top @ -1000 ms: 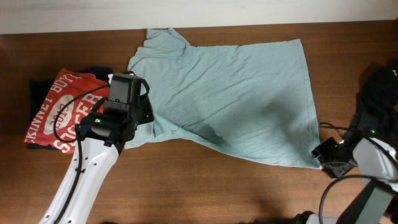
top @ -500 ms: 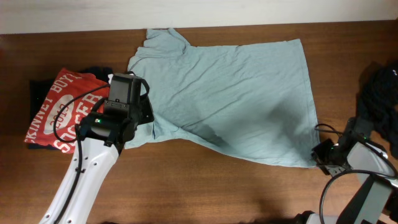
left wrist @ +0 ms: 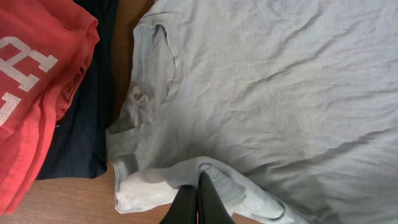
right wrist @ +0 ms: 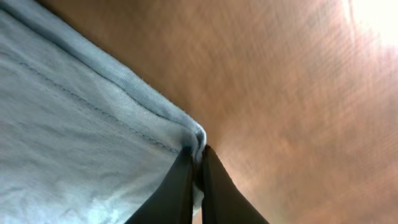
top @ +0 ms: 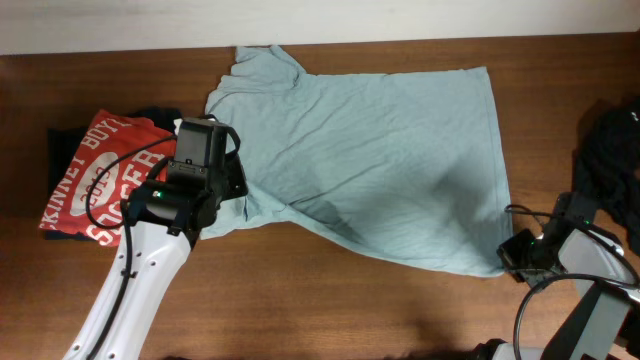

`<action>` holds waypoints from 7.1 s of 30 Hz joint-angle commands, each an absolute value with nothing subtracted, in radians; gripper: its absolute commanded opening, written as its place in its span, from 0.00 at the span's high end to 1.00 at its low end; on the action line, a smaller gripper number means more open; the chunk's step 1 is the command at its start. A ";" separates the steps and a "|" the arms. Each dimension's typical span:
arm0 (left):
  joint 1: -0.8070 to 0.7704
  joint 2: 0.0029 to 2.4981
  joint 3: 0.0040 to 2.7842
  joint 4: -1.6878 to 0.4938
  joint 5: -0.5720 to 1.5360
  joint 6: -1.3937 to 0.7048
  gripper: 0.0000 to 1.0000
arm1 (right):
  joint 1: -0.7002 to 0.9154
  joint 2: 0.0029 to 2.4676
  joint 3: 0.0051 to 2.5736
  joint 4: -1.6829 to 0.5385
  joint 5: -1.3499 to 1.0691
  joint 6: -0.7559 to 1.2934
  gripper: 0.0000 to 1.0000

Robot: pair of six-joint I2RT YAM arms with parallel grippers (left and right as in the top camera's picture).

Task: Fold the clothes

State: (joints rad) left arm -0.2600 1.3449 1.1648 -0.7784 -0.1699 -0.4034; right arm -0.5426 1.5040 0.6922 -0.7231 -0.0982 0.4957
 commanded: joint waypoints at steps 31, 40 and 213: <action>-0.252 1.346 1.181 -0.719 -0.369 -0.386 1.00 | -0.543 1.390 0.918 -0.743 -0.235 0.476 0.96; -0.232 1.353 1.181 -0.689 -0.412 -0.387 0.99 | -0.535 1.401 0.917 -0.643 -0.299 0.476 0.96; -0.224 1.881 1.210 -0.227 -0.007 -0.159 0.60 | -0.371 1.445 0.922 -0.636 -0.374 0.344 0.50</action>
State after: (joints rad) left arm -0.2321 1.8301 1.2034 -0.2737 -0.0803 -0.1680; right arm -0.3779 1.4502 0.9108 -0.6361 -0.3656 0.3584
